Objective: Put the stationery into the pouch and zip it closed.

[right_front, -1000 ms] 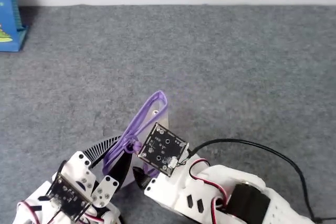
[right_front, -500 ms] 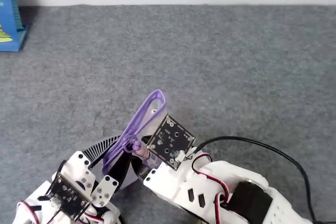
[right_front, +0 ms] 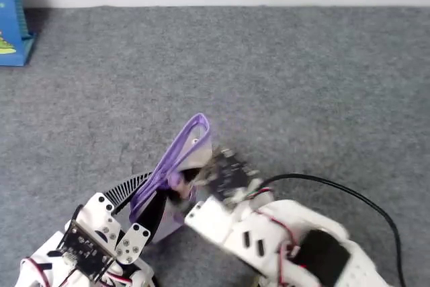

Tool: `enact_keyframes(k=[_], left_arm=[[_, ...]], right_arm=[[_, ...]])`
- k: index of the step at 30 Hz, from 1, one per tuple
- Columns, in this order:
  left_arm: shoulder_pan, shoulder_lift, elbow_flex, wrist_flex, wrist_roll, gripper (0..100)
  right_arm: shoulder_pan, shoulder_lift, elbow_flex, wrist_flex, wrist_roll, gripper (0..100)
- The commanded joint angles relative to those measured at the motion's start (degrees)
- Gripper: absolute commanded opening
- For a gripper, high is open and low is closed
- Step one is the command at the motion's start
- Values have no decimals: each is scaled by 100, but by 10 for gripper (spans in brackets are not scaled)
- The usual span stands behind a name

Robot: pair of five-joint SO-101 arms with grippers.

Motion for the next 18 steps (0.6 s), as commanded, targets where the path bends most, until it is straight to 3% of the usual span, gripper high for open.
enact_keyframes(k=[1, 7, 18], left_arm=[[26, -35, 48, 53, -44, 13], [26, -35, 48, 53, -44, 12], [18, -35, 40, 53, -44, 12]], right_arm=[[585, -514, -519, -356, 211, 7], [1631, -629, -492, -549, 413, 7], [2905, -620, -475, -813, 800, 7]])
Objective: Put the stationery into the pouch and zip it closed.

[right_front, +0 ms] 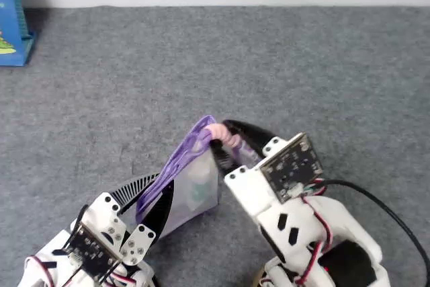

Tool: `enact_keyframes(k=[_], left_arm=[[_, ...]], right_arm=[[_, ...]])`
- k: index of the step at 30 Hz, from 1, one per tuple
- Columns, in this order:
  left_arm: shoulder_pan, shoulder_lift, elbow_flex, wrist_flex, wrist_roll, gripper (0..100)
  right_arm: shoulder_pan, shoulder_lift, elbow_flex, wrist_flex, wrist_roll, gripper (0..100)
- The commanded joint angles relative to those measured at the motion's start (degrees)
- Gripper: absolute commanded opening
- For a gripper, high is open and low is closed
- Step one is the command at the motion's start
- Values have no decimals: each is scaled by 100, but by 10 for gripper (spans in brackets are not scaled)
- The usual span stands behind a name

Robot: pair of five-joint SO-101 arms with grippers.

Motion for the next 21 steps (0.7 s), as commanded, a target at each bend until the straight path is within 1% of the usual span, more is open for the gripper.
enact_keyframes(k=[1, 5, 14, 17, 21], left_arm=[[-26, -62, 22, 114, -35, 12], [-26, -62, 4, 114, -35, 11], [-26, -62, -4, 114, -26, 10], [-26, -62, -4, 114, -26, 10], [-26, -62, -4, 114, -26, 10]], right_arm=[[716, -136, -369, -303, 176, 7], [1086, -136, -132, -426, 334, 7], [2123, -189, 923, -1393, 791, 7], [2343, -198, 958, -1437, 958, 7], [2369, -198, 958, -1393, 1029, 7]])
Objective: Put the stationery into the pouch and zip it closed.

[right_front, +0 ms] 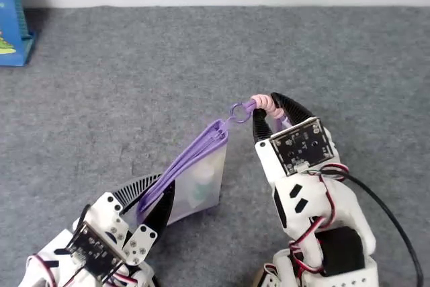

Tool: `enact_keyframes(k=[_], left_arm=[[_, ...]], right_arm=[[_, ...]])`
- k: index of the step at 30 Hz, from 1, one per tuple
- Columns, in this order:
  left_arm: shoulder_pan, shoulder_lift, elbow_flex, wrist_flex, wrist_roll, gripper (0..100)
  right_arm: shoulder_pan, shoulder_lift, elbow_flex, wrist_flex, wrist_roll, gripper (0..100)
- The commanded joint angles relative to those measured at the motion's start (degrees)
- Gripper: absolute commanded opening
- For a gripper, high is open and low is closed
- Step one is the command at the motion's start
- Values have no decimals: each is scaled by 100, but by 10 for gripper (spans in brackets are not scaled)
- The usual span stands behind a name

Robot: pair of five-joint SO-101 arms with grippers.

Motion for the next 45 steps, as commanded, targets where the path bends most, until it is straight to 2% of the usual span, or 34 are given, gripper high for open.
enact_keyframes(k=[1, 8, 12, 16, 20, 23, 26, 31, 36, 41, 43, 45], left_arm=[[-26, -70, -13, 114, 9, 10], [-44, -70, 4, 79, -88, 21], [-721, -70, 13, 18, -158, 159], [-1793, -70, 31, -167, -141, 288], [-2585, -70, 171, -747, 79, 299], [-2901, -70, 391, -1090, 79, 299], [-3095, -70, 462, -1187, 149, 299], [-3437, -70, 470, -1451, 721, 299], [-3859, -70, 453, -1556, 1073, 299], [-3895, -70, 479, -1512, 1530, 293], [-3895, -70, 479, -1442, 1644, 247], [-3895, -70, 470, -1319, 1662, 167]], right_arm=[[514, -110, -70, -242, 62, 7], [259, -110, -53, -136, 18, 7], [-198, -110, -70, 382, 18, 24], [-514, -119, -114, 884, -334, 167], [-769, -119, -457, 1420, -897, 318], [-1147, -119, -765, 1886, -1108, 374], [-1560, -119, -993, 2246, -1222, 377], [-2009, -119, -1248, 2536, -1363, 377], [-2009, -119, -1248, 2721, -1354, 376], [-2009, -119, -1213, 3143, -1371, 369], [-2009, -119, -1213, 3301, -1459, 321], [-2000, -119, -1213, 3424, -1653, 232]])
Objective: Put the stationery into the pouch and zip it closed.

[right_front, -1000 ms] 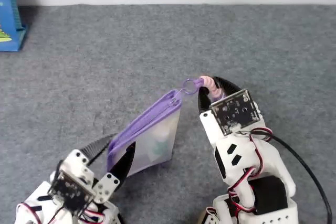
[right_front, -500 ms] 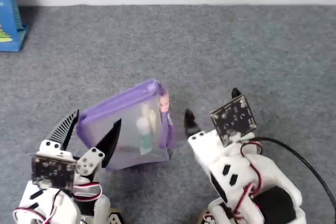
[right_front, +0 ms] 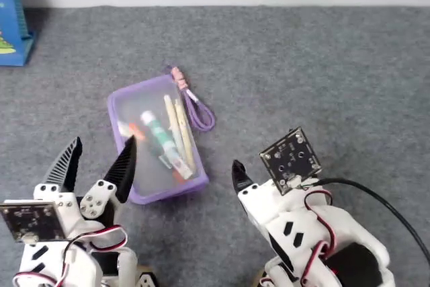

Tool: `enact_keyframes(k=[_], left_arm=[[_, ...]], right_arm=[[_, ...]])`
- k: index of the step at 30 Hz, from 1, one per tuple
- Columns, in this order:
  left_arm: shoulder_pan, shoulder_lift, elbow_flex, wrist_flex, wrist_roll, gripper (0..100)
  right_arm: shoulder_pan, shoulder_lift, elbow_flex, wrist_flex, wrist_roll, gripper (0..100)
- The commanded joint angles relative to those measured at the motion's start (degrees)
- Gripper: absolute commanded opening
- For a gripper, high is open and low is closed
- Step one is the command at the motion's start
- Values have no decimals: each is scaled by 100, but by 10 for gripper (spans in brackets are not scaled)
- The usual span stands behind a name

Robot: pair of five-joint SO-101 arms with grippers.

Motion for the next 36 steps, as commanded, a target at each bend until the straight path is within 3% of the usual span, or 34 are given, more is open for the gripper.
enact_keyframes(k=[1, 5, 9, 14, 22, 36], left_arm=[[-26, -62, -13, 79, 88, 122], [0, -62, -4, 211, -598, 11], [9, -62, 4, 607, -633, 13], [18, -62, 409, 712, -642, 15], [290, -62, 2387, -167, -642, 15], [273, -44, 4224, -1064, -651, 15]], right_arm=[[-40, -22, -273, 189, -281, 178], [-40, -22, -273, 338, -404, 1], [198, -22, -264, 699, -782, 26], [1305, -22, 62, 690, -1275, 9], [2448, -22, 1741, -180, -1266, 9], [2501, -22, 4229, -1938, -1266, 9]])
